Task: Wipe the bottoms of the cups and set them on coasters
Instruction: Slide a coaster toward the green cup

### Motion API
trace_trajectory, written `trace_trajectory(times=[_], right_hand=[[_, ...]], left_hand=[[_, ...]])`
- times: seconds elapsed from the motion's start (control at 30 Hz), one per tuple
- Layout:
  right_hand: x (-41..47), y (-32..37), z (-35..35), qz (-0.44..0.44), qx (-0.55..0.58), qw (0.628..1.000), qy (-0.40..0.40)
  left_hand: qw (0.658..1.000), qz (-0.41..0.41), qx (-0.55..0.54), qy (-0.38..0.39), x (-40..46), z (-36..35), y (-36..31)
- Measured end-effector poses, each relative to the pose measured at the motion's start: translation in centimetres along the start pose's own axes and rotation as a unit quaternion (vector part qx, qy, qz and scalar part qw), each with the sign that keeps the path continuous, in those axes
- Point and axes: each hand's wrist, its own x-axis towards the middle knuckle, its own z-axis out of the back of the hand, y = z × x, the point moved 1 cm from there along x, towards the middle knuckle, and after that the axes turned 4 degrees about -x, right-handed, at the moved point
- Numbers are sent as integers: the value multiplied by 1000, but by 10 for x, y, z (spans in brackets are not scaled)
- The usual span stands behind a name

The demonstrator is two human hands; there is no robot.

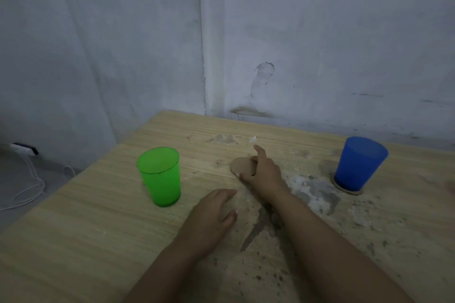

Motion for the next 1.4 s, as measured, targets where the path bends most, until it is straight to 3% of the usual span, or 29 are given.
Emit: trace_trajectory(times=[0.27,0.5,0.7,0.93,1.0,1.13,1.4], right_hand=[[-13,14,4,17,13,1000,-3],[-63,81,-15,126,122,982,75],[-69,121,-43,105,208,961,146],[-53,132,-63,62,267,955,115],[-52,133,-64,60,271,954,111],[-49,126,-50,56,288,951,96],[-26,77,16,47,268,962,21]], left_hand=[[1000,11,-10,-19,-14,13,-3],[976,132,-6,-172,-62,63,10],[939,204,-9,-276,-69,104,37],[957,151,-147,-198,-35,105,50],[951,143,-178,-207,-30,101,50],[945,122,-217,-214,-21,97,45],[962,57,-235,-124,32,72,21]])
